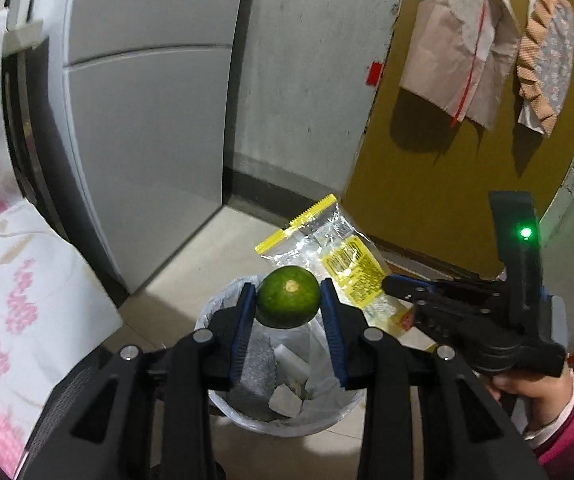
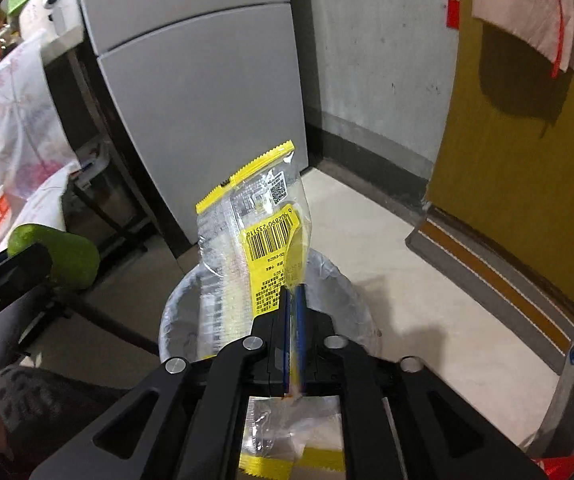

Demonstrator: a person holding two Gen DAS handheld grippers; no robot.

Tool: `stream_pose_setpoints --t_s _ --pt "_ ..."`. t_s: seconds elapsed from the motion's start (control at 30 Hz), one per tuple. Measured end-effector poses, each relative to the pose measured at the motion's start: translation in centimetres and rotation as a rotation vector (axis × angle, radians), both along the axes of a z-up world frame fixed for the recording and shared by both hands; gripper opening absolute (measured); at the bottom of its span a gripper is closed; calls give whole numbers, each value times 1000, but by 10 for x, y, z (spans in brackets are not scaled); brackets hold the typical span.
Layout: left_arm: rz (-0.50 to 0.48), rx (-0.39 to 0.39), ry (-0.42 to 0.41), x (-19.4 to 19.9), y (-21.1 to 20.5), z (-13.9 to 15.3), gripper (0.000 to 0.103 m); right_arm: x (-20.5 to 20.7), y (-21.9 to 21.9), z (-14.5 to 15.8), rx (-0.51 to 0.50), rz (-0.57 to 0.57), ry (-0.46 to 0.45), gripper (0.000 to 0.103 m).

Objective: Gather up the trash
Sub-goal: 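Carry bag and cucumber over the bin and open both tools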

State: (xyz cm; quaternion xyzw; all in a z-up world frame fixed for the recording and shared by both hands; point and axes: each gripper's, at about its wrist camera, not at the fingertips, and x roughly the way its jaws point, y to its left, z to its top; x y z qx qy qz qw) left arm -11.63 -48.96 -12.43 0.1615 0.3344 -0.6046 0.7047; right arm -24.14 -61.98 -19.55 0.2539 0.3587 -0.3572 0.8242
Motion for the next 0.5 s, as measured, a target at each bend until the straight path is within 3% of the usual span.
stream_pose_setpoints --t_s 0.07,0.1,0.13,0.3,0.5 --pt "20 4 13 6 -4 -3 50 3 -7 -8 31 -18 -4 24" --pt "32 2 17 9 -4 -4 55 3 -9 -10 43 -22 -6 44" --pt "41 0 19 12 -2 -3 56 1 -8 -10 44 -25 -11 56" --pt "95 -7 15 29 15 4 56 -6 -5 10 19 -38 -41 56" --pt "192 -38 -16 48 53 26 56 -17 19 74 -105 -43 -132 56"
